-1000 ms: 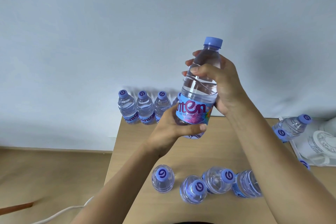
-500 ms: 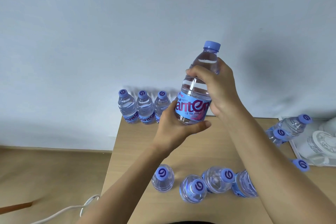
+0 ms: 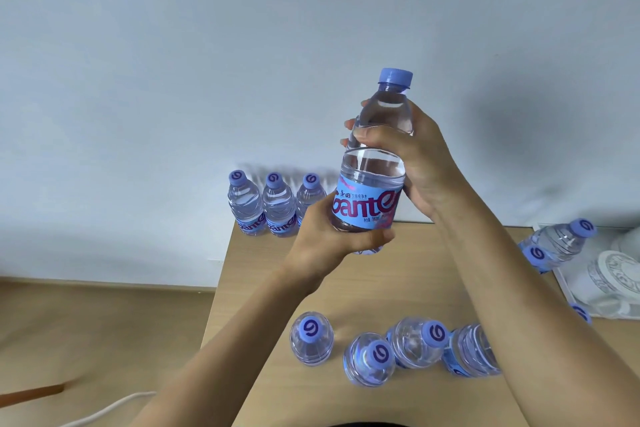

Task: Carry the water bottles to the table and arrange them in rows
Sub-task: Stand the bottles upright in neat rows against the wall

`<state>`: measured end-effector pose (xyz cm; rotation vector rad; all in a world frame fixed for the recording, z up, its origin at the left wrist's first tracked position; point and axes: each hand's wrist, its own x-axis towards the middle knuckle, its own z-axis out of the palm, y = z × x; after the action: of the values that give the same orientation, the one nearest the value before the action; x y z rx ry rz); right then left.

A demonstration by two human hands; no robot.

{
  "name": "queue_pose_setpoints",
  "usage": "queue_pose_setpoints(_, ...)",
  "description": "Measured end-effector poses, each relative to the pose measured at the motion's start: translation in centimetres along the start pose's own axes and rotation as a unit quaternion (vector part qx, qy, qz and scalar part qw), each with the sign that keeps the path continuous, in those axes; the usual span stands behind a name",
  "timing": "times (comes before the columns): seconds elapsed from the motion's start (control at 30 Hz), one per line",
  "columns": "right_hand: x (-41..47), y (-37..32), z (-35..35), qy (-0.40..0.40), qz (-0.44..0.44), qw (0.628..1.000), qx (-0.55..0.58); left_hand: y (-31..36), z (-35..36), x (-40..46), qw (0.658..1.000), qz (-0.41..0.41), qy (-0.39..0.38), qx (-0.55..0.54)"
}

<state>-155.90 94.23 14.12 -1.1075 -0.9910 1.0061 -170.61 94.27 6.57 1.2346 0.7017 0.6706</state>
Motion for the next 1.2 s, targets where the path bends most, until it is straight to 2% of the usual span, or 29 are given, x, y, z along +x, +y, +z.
queue_pose_setpoints(0.1,-0.1,-0.2,0.6,0.035,-0.006,0.997,-0.065,-0.3,0.2,-0.1,0.997,0.017,0.070,0.020)
queue_pose_setpoints(0.17,-0.2,0.0,1.2,0.072,-0.015,0.995,-0.068,-0.5,0.2,0.0,0.992,0.039,0.110,0.051)
queue_pose_setpoints(0.33,-0.3,0.6,1.5,0.105,-0.021,0.994,-0.029,-0.9,0.2,-0.2,0.993,0.042,0.094,0.066)
queue_pose_setpoints(0.6,0.0,0.8,1.2,0.043,-0.021,0.998,-0.041,-0.9,-0.4,-0.1,0.999,0.005,0.027,0.020)
queue_pose_setpoints(0.8,0.1,1.3,1.5,0.006,0.003,0.998,-0.064,-1.5,-1.2,-0.4,0.999,-0.009,0.030,0.012)
queue_pose_setpoints(0.93,0.3,1.9,1.5,-0.037,0.064,0.996,-0.043,-2.0,-2.1,-0.8,0.999,-0.018,0.037,0.034)
queue_pose_setpoints(1.2,0.5,4.8,2.4,-0.081,0.084,0.966,-0.231,-4.5,-6.0,-1.8,0.991,-0.059,0.072,0.098)
